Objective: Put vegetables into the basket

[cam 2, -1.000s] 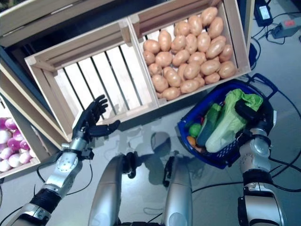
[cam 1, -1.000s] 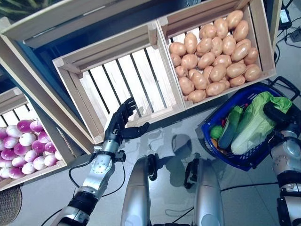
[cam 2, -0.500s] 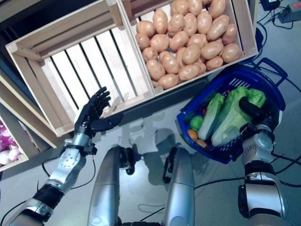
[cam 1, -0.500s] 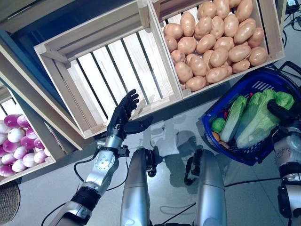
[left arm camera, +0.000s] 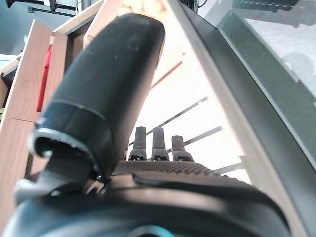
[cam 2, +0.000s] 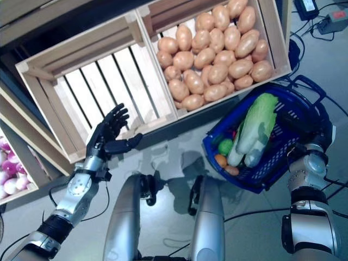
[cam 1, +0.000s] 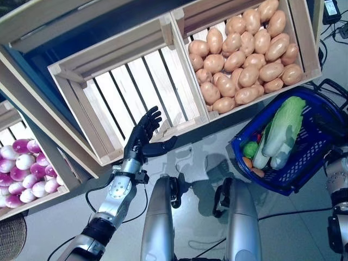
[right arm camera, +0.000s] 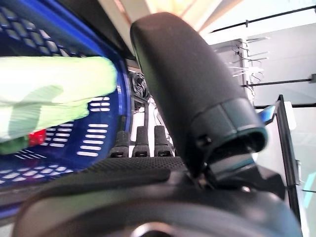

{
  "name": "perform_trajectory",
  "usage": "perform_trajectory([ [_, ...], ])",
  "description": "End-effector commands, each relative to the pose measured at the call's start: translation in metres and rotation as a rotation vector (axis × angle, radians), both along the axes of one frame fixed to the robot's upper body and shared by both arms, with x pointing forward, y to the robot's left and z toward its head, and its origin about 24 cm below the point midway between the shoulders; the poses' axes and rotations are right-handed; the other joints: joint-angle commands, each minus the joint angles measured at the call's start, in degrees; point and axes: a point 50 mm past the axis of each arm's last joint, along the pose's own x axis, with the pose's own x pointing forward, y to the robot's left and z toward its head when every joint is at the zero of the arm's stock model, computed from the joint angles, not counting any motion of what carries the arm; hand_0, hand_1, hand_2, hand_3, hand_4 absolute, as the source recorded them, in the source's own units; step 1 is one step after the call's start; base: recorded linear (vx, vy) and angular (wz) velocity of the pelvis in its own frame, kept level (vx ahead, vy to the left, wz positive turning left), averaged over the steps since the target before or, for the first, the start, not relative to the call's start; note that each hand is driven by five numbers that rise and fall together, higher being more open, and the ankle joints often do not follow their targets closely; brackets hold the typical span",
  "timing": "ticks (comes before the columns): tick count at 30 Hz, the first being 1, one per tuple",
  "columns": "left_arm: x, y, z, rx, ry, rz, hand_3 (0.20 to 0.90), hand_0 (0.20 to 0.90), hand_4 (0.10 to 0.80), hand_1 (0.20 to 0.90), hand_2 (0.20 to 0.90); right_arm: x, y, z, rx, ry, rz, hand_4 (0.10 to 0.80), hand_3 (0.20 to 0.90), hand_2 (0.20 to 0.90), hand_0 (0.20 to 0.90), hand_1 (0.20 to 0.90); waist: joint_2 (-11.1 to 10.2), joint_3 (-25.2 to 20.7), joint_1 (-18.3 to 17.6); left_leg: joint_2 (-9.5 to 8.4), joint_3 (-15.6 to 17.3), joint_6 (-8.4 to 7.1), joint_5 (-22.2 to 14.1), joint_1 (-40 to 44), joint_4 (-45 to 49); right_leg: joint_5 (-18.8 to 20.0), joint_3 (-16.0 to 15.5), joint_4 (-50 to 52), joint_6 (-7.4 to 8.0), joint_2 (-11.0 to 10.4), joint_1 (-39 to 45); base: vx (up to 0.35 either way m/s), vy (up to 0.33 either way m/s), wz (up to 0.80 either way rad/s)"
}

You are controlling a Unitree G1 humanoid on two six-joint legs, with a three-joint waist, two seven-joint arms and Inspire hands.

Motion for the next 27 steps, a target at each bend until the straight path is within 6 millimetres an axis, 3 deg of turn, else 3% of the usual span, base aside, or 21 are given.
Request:
perform_trajectory([
  [1, -0.003, 0.012, 0.033, -0.023, -0.195, 0.039, 0.900, 0.900, 0.800, 0.900, 0.900, -0.008, -0.007, 0.029, -0.080, -0.175, 0.027, 0.800, 0.900, 0.900, 0.900, 0.900, -2.90, -6.44, 0.42, -0.20, 3.74, 4.37, 0.84, 9.58, -5.35, 11.73, -1.02, -13.94, -2.20, 1.35, 7.73, 0.090, 0.008, -0.08],
  [6, -0.008, 0.019, 0.006, -0.001, -0.089, 0.096, 0.900, 0.900, 0.800, 0.900, 0.900, -0.016, 0.007, -0.004, -0.051, -0.141, 0.140, 0.800, 0.900, 0.900, 0.900, 0.900, -4.37, -10.65, 0.58, -0.98, 3.61, 3.29, 5.64, 19.18, -21.08, 15.85, -2.70, -28.65, -1.63, 3.36, 18.42, 0.169, 0.020, -0.07],
  [8, -0.013, 0.024, -0.010, 0.019, -0.020, 0.132, 0.900, 0.900, 0.800, 0.900, 0.900, -0.025, 0.023, -0.033, -0.012, -0.105, 0.205, 0.800, 0.900, 0.900, 0.900, 0.900, -5.42, -14.00, 0.45, -2.04, 4.10, 2.56, 7.97, 25.37, -31.07, 18.47, -2.56, -38.88, -0.75, 5.14, 24.90, 0.269, -0.006, -0.07],
  [13, -0.029, 0.034, -0.043, 0.040, 0.121, 0.199, 0.900, 0.900, 0.800, 0.900, 0.900, -0.046, 0.050, -0.076, 0.066, -0.049, 0.311, 0.800, 0.900, 0.900, 0.900, 0.900, -6.87, -20.04, 0.21, -3.27, 5.73, 2.10, 12.48, 36.08, -47.15, 24.04, -1.95, -56.16, 1.41, 7.09, 35.71, 0.215, -0.003, -0.06],
  [17, -0.040, 0.039, -0.060, 0.044, 0.185, 0.234, 0.900, 0.900, 0.800, 0.900, 0.900, -0.053, 0.064, -0.089, 0.113, -0.046, 0.335, 0.800, 0.900, 0.900, 0.900, 0.900, -7.05, -22.49, 0.08, -3.83, 6.37, 1.89, 14.96, 40.46, -54.49, 26.61, -1.76, -62.48, 2.36, 7.76, 39.61, 0.107, 0.019, -0.05],
  [22, -0.056, 0.039, -0.086, 0.040, 0.298, 0.250, 0.900, 0.900, 0.800, 0.900, 0.900, -0.058, 0.096, -0.098, 0.234, -0.149, 0.409, 0.800, 0.900, 0.900, 0.900, 0.900, -6.65, -25.68, -0.33, -4.30, 6.57, 2.01, 17.84, 45.42, -63.81, 30.02, -1.25, -69.44, 3.57, 8.28, 43.02, 0.067, 0.043, -0.06],
  [26, -0.070, 0.029, -0.106, 0.020, 0.368, 0.243, 0.900, 0.900, 0.800, 0.900, 0.900, -0.066, 0.152, -0.119, 0.360, -0.149, 0.494, 0.800, 0.900, 0.900, 0.900, 0.900, -6.49, -26.63, -1.29, -4.57, 6.83, 2.12, 17.56, 46.44, -64.89, 31.53, -0.27, -72.40, 4.02, 8.62, 43.88, -0.001, 0.043, 0.02],
  [27, -0.070, 0.028, -0.107, 0.020, 0.370, 0.243, 0.900, 0.900, 0.800, 0.900, 0.900, -0.066, 0.155, -0.121, 0.367, -0.144, 0.500, 0.800, 0.900, 0.900, 0.900, 0.900, -6.51, -26.75, -1.34, -4.58, 6.89, 2.15, 17.64, 46.32, -64.89, 31.61, -0.23, -72.40, 4.00, 8.60, 43.70, -0.008, 0.050, -0.03],
])
